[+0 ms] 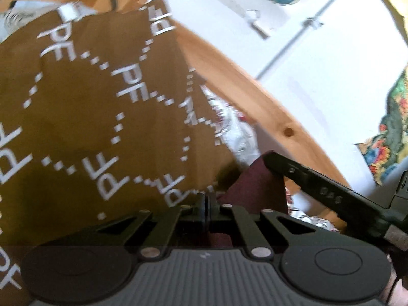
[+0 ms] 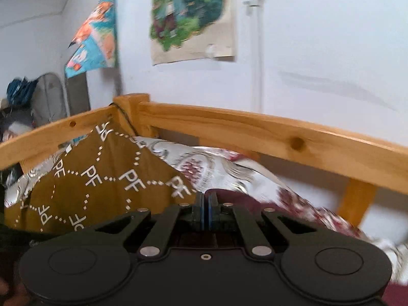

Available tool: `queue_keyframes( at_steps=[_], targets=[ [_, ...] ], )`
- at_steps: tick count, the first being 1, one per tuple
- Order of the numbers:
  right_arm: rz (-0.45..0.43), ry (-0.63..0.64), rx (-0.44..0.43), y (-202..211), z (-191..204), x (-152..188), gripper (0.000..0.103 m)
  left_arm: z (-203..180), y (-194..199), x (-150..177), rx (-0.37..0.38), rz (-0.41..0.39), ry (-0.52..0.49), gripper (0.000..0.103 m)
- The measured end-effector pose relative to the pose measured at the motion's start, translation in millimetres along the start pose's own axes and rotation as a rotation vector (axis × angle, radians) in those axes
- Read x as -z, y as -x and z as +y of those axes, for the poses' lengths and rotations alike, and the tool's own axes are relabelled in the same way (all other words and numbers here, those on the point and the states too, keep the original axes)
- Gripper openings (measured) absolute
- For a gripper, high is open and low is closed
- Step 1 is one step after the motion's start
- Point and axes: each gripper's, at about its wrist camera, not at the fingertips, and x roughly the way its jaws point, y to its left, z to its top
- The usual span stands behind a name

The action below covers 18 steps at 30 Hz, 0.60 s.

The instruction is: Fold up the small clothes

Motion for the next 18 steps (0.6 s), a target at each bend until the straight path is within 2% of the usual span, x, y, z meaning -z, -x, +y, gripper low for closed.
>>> queue_keyframes(
  at_steps=[2,4,5,6,7,8,9,10,12,14,16,18],
  targets=[
    [0.023,0.051,0.016,-17.1,10.3,1.8,0.002,6.3,-5.2,-0.8,-0.019,0.031,0.033,0.0],
    [0.068,0.077,0.039,-32.1,15.0,8.2,0.008,8.9,-8.1,-0.3,-0.048,0.058,0.042,0.001],
    [0.083,0.073,0.038,-35.6,14.7,11.5,0.02,8.5,-6.9,0.5,-0.061,0.051,0.039,0.003],
    [0.088,0.054,0.039,-36.0,12.0,16.0,0.036,6.5,-3.7,1.3,-0.088,0.028,0.021,0.004],
    [0.086,0.024,0.04,-33.0,6.7,20.7,0.046,4.7,-0.7,1.6,-0.104,0.015,0.0,0.011],
    [0.082,-0.001,0.046,-28.6,1.7,25.0,0.064,1.9,1.8,2.4,-0.111,0.009,-0.025,0.017],
    [0.075,-0.032,0.06,-21.1,-5.1,28.8,0.072,-1.2,4.6,3.2,-0.111,0.002,-0.046,0.029],
    [0.066,-0.051,0.069,-13.0,-10.6,33.1,0.072,-5.3,7.9,5.1,-0.11,-0.014,-0.068,0.043],
    [0.066,-0.062,0.093,6.6,-20.3,40.2,0.078,-17.0,12.3,10.9,-0.11,-0.051,-0.129,0.054],
    [0.064,-0.057,0.136,33.2,-26.8,50.4,0.085,-30.8,12.0,14.5,-0.104,-0.066,-0.209,0.057],
    [0.066,-0.054,0.181,65.4,-31.5,65.9,0.09,-42.4,6.0,17.0,-0.118,-0.048,-0.286,0.062],
    [0.077,-0.038,0.233,96.2,-29.7,86.8,0.096,-55.4,-10.0,20.5,-0.211,-0.032,-0.373,0.062]
  ],
)
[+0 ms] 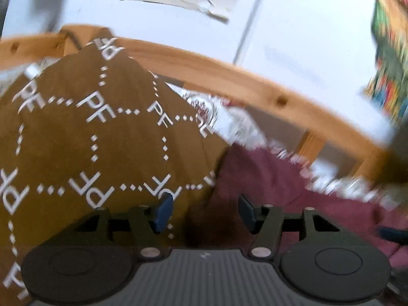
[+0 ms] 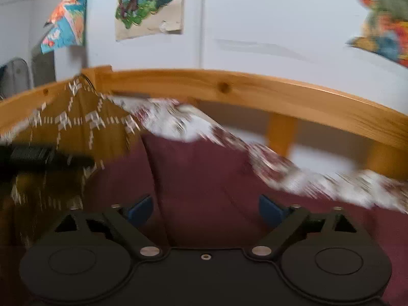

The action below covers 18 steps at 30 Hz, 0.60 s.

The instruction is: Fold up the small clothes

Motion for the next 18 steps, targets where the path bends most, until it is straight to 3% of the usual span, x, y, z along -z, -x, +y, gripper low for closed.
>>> queue_keyframes(
  at_steps=[3,9,11,13,15,18],
  targets=[
    [0.034,0.038,0.102,42.5,-2.7,40.3,0.099,-12.0,-18.8,0.4,-0.136,0.031,-0.078,0.062],
    [0.123,0.075,0.312,91.2,0.4,111.5,0.102,-40.4,-28.8,5.9,-0.252,0.031,-0.171,0.066],
    [0.155,0.091,0.374,96.1,3.1,130.7,0.102,-39.1,-21.7,5.3,-0.243,0.054,-0.125,0.071],
    [0.132,0.071,0.39,106.4,4.1,142.0,0.102,-31.2,-8.5,4.1,-0.212,0.08,-0.061,0.081],
    [0.105,0.069,0.413,115.7,8.3,146.9,0.102,-25.4,8.1,7.8,-0.179,0.102,-0.012,0.084],
    [0.102,0.102,0.437,123.8,16.1,159.1,0.102,-19.6,44.2,22.1,-0.119,0.123,-0.012,0.091]
  ],
)
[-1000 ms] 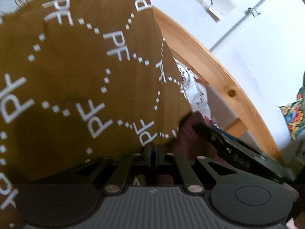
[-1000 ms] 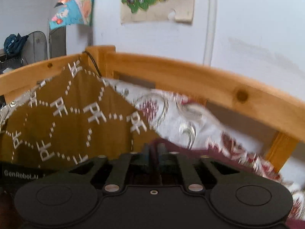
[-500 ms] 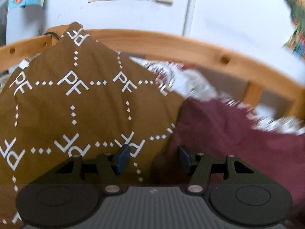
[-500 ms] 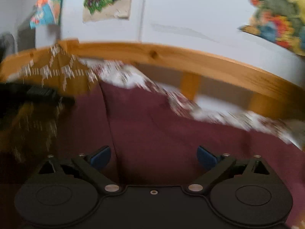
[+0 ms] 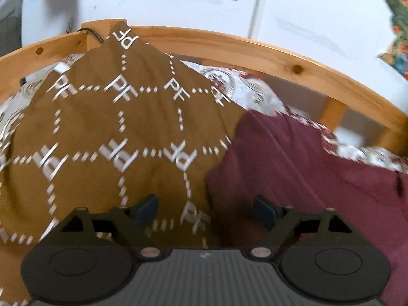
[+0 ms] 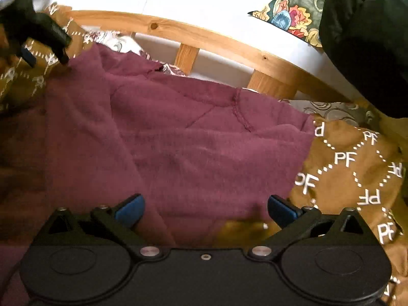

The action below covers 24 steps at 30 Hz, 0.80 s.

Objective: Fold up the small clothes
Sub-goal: 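Grasp the shirt hem with the right gripper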

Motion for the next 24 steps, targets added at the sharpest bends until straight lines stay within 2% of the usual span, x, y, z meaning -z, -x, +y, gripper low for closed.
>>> queue_keyframes(
  at_steps=[3,6,12,17,21,24],
  targets=[
    [0.013,0.004,0.02,2.6,1.8,8.5,0.102,8.8,32.2,20.8,0.097,0.035,-0.051,0.098],
    [-0.013,-0.085,0.018,24.3,-9.5,17.0,0.102,18.8,66.7,46.1,0.185,0.035,-0.1,0.102],
    [0.011,-0.162,-0.022,61.2,-26.2,17.1,0.102,33.6,117.9,83.3,0.241,0.01,-0.234,0.102],
    [0.017,-0.172,-0.141,103.6,-22.5,20.8,0.102,48.1,139.2,98.8,0.287,0.066,-0.282,0.102],
    [0.022,-0.121,-0.264,140.0,-5.6,31.2,0.102,55.3,145.1,110.7,0.316,0.088,-0.344,0.102],
    [0.069,-0.065,-0.323,156.2,11.0,37.9,0.102,54.5,145.0,118.2,0.324,0.105,-0.381,0.102]
  ],
)
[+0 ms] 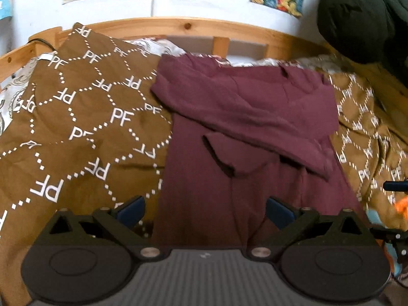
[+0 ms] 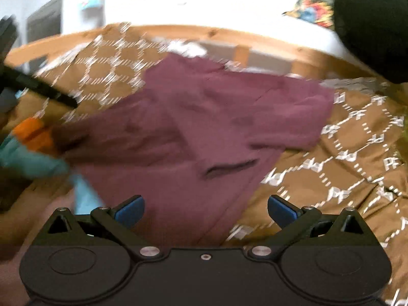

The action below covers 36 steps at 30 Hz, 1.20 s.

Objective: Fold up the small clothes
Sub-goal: 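Grasp the shirt hem with the right gripper, then fold the hem up toward the collar with the right gripper while the left gripper pins the shirt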

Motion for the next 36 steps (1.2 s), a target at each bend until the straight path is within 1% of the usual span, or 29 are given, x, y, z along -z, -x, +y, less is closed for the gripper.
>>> queue_keyframes(
  at_steps=[2,6,10,13,16,17,18,19,20,21,22,23,24,27,29,31,33,34,36],
  targets=[
    [0.04,0.042,-0.003,1.3,11.2,4.6,0.102,-2.2,-1.1,3.5,0.012,0.005,-0.009,0.102],
    [0.116,0.117,0.032,-6.9,24.1,9.5,0.102,-7.5,-4.9,7.6,0.039,0.009,-0.014,0.102],
    [0.131,0.162,0.03,-14.7,33.1,8.3,0.102,-14.0,-7.9,11.2,0.064,0.017,-0.033,0.102],
    [0.129,0.211,0.03,-17.6,40.2,9.9,0.102,-19.6,-8.8,13.1,0.099,0.017,-0.059,0.102],
    [0.125,0.24,0.059,-24.5,41.3,12.4,0.102,-27.4,-11.3,14.6,0.139,0.022,-0.087,0.102],
    [0.119,0.246,0.078,-27.4,40.4,12.0,0.099,-30.2,-11.6,15.1,0.155,0.024,-0.099,0.102],
    [0.109,0.254,0.107,-28.5,40.7,12.1,0.087,-33.3,-11.7,16.1,0.17,0.024,-0.11,0.102],
    [0.087,0.259,0.134,-27.8,41.8,12.1,0.078,-37.1,-12.2,17.6,0.187,0.025,-0.124,0.102],
    [0.07,0.252,0.138,-26.8,41.3,11.5,0.059,-40.2,-12.3,18.3,0.207,0.03,-0.137,0.102],
    [0.049,0.229,0.124,-24.4,39.9,10.2,0.045,-43.4,-12.5,19.2,0.229,0.037,-0.147,0.102],
    [0.036,0.206,0.107,-23.0,36.5,8.4,0.039,-46.7,-12.7,20.3,0.249,0.041,-0.155,0.102],
    [0.018,0.184,0.09,-21.3,34.7,7.0,0.024,-49.8,-13.1,21.6,0.267,0.043,-0.163,0.102],
    [-0.007,0.163,0.072,-18.7,32.8,5.7,0.014,-53.5,-13.5,23.0,0.282,0.044,-0.175,0.102],
    [-0.067,0.082,0.035,-13.2,24.5,-3.1,0.011,-65.2,-16.2,26.3,0.293,0.045,-0.218,0.102],
    [-0.098,-0.019,-0.004,-12.2,11.9,-10.7,0.01,-73.9,-20.3,27.2,0.267,0.04,-0.244,0.102],
    [-0.112,-0.123,-0.032,-12.9,-0.7,-16.1,0.01,-83.6,-26.1,27.3,0.204,0.028,-0.258,0.102],
    [-0.124,-0.216,-0.064,-14.5,-12.8,-17.8,0.01,-93.0,-33.2,27.3,0.168,0.019,-0.27,0.102],
    [-0.128,-0.25,-0.075,-13.9,-16.7,-17.2,0.01,-98.5,-37.7,27.6,0.142,0.021,-0.284,0.102],
    [-0.136,-0.28,-0.083,-12.1,-19.9,-15.7,0.01,-109.1,-46.3,28.9,0.059,0.028,-0.327,0.099]
  ],
)
